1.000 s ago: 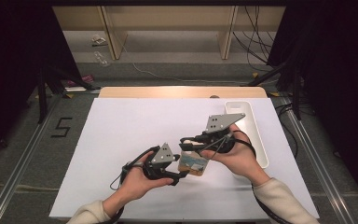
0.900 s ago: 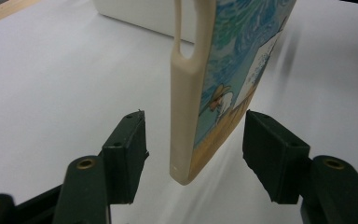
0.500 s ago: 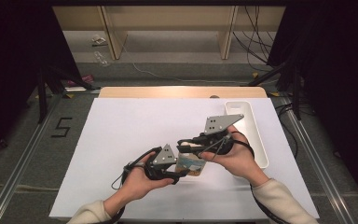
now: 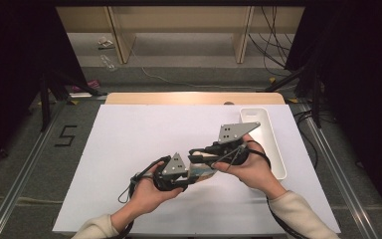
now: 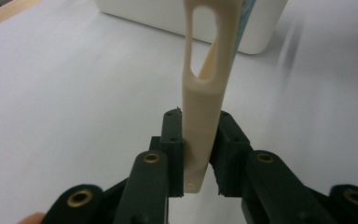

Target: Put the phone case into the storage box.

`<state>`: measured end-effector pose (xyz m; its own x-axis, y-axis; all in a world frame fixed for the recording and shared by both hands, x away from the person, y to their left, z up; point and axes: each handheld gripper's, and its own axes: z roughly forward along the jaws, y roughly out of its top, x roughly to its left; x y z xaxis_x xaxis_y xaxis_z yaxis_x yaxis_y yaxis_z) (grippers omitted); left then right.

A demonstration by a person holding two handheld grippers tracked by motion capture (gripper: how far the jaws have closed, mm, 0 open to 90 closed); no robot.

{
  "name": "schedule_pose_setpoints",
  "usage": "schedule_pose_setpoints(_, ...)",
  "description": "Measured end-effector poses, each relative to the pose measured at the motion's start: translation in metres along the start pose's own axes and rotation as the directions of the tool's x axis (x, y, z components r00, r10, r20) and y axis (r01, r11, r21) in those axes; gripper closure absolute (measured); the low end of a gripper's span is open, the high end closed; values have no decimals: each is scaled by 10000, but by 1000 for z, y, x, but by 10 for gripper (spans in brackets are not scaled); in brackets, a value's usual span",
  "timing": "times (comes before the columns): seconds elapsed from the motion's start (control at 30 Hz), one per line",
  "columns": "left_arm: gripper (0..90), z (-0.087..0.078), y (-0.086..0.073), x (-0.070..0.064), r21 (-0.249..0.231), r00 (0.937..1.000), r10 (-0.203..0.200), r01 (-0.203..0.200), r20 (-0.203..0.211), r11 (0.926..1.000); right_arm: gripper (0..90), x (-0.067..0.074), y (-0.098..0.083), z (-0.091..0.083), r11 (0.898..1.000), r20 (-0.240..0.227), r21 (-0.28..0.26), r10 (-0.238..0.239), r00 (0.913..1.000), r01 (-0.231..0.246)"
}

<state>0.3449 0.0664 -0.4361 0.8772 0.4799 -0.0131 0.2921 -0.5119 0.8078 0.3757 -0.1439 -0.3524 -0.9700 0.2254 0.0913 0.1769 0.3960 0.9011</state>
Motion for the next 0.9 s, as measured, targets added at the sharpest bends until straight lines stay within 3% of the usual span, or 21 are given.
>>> schedule_pose_setpoints(0.57,795,-2,0,1,12,10000,36,-36,90,10000,771,-1,0,0,9998,-42,-158,-92,9999,91)
schedule_pose_setpoints(0.9,796,-3,0,1,18,10000,90,-90,27,10000,417,-5,-4,2,9984,591,-533,-161,9981,192)
